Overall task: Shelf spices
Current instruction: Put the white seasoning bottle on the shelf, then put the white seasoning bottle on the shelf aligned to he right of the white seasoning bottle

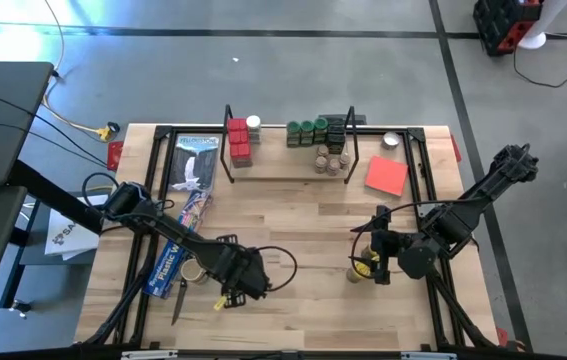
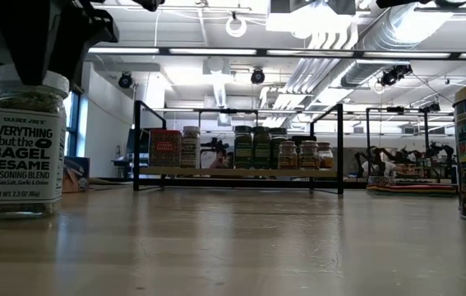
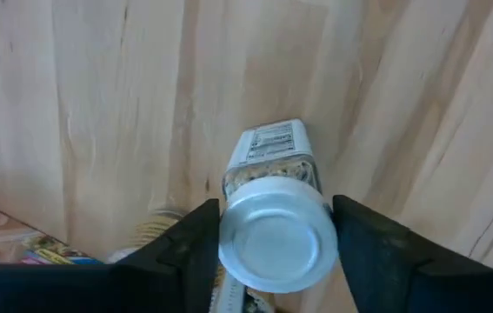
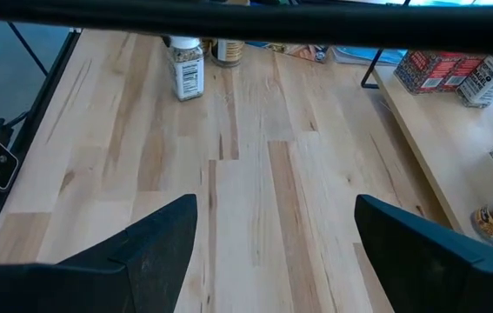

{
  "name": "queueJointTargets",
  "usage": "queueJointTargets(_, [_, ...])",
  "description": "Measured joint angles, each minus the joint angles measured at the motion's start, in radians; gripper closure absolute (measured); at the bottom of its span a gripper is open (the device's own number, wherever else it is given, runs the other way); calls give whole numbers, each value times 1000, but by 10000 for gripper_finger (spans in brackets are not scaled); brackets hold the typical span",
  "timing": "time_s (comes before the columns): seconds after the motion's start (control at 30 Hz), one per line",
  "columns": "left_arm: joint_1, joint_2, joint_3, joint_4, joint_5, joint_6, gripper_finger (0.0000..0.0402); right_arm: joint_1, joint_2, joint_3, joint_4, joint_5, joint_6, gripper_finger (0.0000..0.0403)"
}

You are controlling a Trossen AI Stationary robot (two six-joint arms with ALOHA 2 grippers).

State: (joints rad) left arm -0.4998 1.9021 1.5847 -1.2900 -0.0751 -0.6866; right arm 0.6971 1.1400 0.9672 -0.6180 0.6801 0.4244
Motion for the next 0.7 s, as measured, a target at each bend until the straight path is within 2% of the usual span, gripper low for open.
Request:
queueJointTargets(0.13, [38,-2,29,-43,-6,101,250,0,0,0,-1,0,2,96])
queueJointTargets(0.33, [182,-3,179,-145,-64,303,293,0,0,0,0,1,5,96])
queueJointTargets(0.47, [279,-3,264,-173,-23,416,324,0,0,0,0,1,11,96])
queueJointTargets(0.57, [300,-4,291,-195,-18,418,335,0,0,0,0,1,24,96])
queueJointTargets(0.7, [270,-4,280,-287,-3,221,333,0,0,0,0,7,24,96])
